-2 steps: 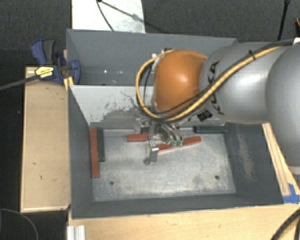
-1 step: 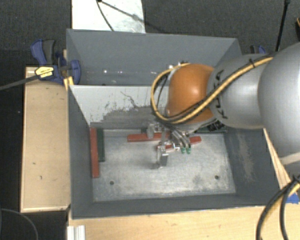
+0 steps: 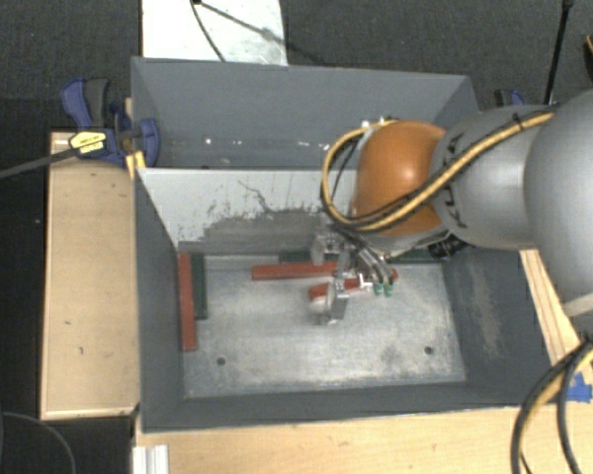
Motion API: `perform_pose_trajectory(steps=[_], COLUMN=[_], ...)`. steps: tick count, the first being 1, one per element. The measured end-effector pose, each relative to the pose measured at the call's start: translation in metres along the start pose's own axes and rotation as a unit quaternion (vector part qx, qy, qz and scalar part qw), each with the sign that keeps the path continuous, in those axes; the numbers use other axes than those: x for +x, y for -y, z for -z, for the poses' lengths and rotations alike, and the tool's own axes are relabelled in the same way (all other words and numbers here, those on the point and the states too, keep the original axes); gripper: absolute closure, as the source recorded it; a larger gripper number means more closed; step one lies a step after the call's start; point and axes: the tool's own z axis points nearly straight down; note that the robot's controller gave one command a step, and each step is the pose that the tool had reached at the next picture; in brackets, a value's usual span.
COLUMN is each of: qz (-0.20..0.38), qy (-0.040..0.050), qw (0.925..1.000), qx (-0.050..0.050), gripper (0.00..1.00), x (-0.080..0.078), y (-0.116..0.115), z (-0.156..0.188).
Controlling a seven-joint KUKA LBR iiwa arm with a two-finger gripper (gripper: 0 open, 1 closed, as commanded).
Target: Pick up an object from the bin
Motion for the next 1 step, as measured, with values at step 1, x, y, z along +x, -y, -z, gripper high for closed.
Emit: perform_pose_trajectory(steps=[1], qz=[-0.002], qy=[0.0026], qw=[1.0], qx=[-0.001], gripper=[1.0], x=[-0.0019], y=[-0.0018], z=[0.003])
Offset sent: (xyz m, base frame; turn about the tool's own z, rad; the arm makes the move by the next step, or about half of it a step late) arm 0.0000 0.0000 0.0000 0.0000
